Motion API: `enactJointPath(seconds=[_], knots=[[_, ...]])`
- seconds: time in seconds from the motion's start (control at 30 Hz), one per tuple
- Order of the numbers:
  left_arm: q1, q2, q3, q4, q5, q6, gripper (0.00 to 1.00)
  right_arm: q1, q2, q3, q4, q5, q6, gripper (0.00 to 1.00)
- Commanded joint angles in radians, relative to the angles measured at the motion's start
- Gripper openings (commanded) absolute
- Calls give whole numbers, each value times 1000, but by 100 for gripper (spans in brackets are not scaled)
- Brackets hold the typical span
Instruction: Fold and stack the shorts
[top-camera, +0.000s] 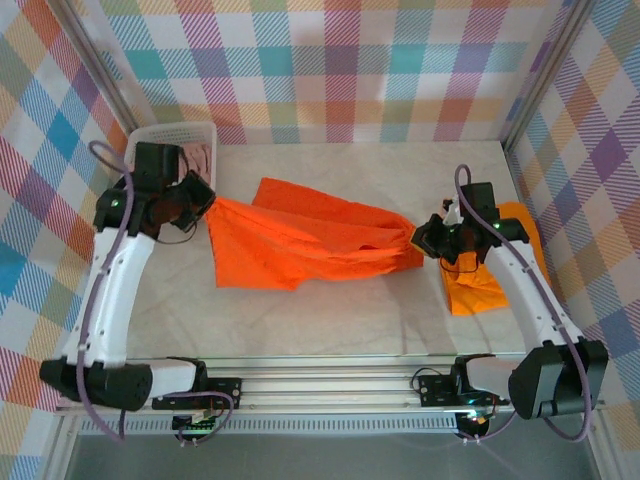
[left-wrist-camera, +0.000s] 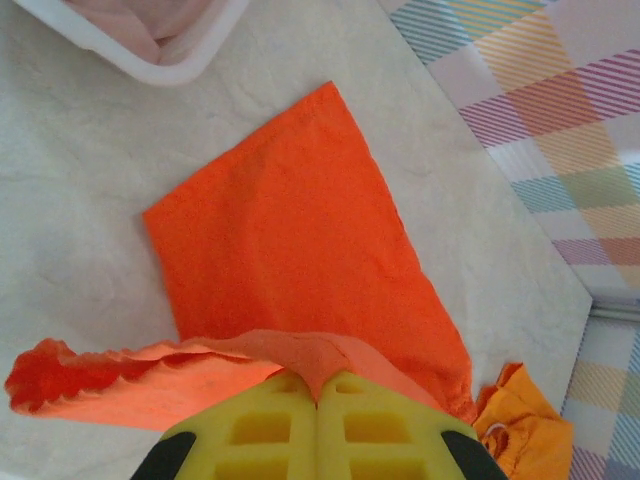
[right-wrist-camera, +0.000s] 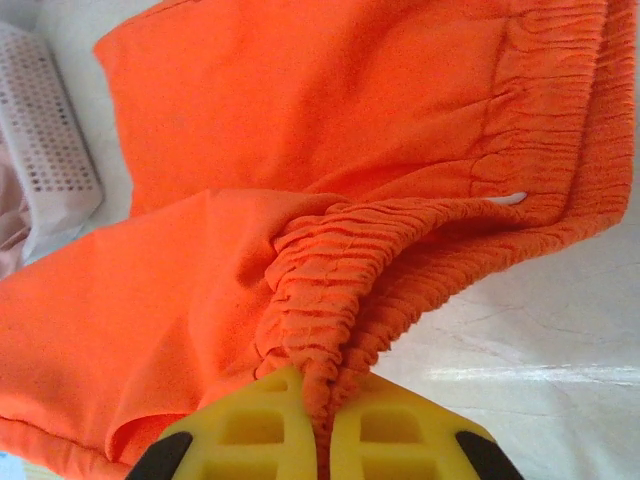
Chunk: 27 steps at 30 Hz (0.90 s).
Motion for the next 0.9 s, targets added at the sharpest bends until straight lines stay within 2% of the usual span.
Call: enactJointPath(seconds=[0.0, 0.4, 0.67, 0.8, 0.87], knots=[[12, 77, 27, 91, 4, 15, 0, -6, 20, -20, 62, 48, 56, 0], [12, 459, 255, 132, -3, -2, 0, -60, 102, -67, 171, 47, 138, 0], [12, 697, 424, 161, 47, -34, 0, -96, 210, -67, 253, 5, 178, 1], [13, 811, 503, 194, 74, -54, 0, -106, 287, -58, 301, -9, 198, 12], [13, 869, 546, 221, 98, -58, 8, -117, 327, -45, 321, -24, 212, 14]])
